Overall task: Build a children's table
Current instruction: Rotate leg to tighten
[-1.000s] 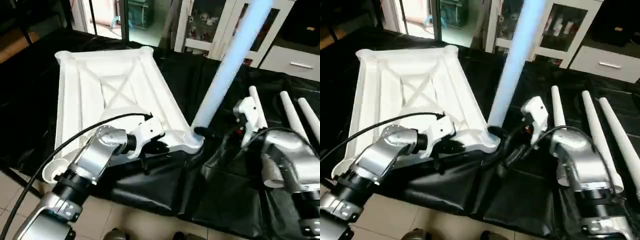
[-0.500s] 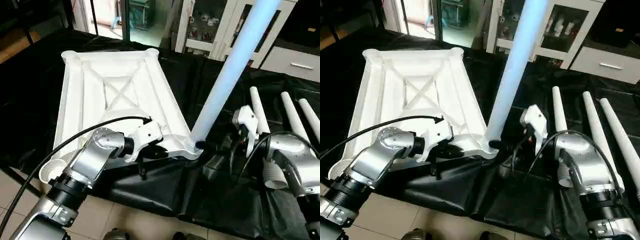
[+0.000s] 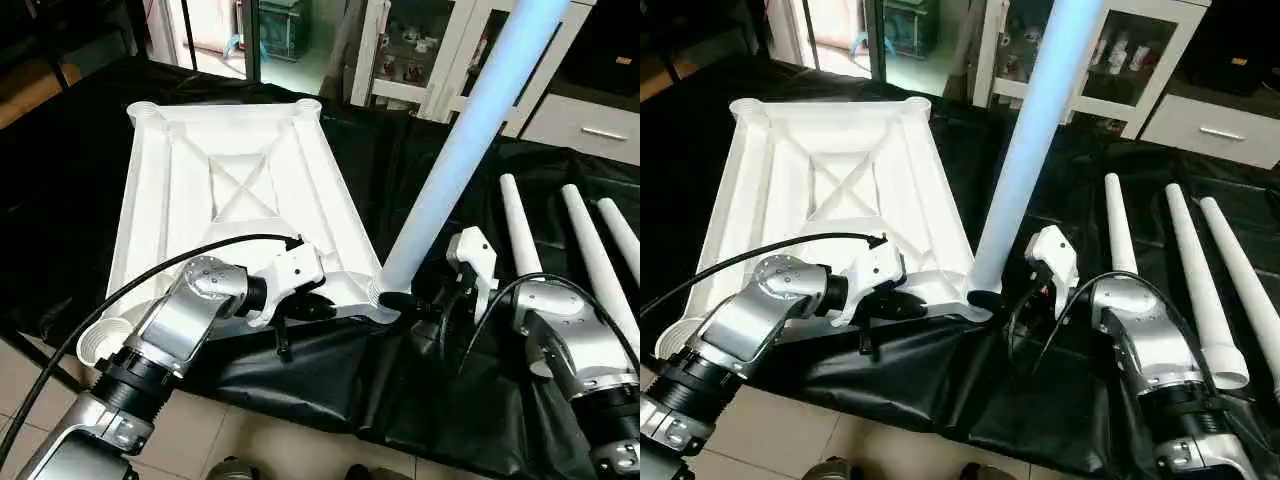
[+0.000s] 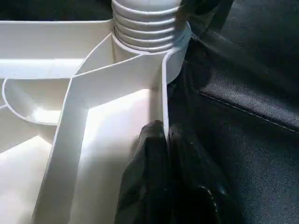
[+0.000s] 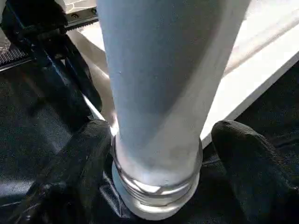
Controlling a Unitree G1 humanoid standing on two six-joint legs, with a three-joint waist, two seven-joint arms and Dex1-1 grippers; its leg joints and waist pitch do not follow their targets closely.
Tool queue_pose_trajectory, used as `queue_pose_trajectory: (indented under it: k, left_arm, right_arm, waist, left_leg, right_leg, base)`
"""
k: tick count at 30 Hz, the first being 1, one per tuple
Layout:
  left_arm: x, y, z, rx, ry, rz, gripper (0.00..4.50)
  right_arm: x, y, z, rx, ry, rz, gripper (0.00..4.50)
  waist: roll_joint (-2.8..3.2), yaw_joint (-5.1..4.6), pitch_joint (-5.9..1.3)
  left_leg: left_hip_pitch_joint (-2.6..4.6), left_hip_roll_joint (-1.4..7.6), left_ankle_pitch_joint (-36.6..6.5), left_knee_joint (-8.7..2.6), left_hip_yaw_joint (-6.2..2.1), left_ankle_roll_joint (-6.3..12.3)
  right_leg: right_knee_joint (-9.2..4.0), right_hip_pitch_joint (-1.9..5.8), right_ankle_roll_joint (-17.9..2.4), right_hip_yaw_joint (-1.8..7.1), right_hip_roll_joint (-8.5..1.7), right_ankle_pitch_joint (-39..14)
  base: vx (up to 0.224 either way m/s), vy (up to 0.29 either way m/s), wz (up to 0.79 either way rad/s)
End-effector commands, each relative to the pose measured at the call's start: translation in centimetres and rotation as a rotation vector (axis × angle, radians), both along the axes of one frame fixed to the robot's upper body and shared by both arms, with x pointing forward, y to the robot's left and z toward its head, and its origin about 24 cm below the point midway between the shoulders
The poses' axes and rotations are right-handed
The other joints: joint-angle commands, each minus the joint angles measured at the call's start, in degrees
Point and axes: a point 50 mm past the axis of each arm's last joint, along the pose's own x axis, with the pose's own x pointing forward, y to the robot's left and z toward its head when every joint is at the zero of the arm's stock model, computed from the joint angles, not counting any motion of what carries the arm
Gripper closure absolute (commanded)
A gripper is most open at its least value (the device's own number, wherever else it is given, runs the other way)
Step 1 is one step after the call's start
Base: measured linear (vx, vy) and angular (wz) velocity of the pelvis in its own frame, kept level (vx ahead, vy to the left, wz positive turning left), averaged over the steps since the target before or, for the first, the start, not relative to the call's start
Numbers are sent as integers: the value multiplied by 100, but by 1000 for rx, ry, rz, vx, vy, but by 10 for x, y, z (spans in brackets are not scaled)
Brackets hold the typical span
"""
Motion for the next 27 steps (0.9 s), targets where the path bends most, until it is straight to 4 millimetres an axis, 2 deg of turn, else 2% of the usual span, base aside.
queue_pose_trajectory:
  k: [1,15,27]
  left_arm:
    - [-4,-13,7,-31,-16,-67,450]
    - [-4,-12,7,-29,-12,-65,450]
    - [-4,-11,7,-25,-8,-68,450]
  right_arm:
    - [3,-1,1,-18,-17,-4,75]
    - [9,4,5,63,-49,-22,75]
    - [7,4,5,84,-47,-24,171]
  waist:
    - [17,-8,-453]
    - [27,-22,-439]
    - [31,-23,-428]
  left_leg:
    - [69,336,-1403,-467,-113,214]
    - [75,340,-1461,-480,-116,202]
    - [73,337,-1514,-485,-117,190]
  right_leg:
    - [-353,316,-1118,313,-400,-2064]
    - [-348,311,-1150,315,-392,-2038]
    - [-361,310,-1127,317,-395,-2096]
  base:
    - [0,0,0]
    - [0,0,0]
    - [0,0,0]
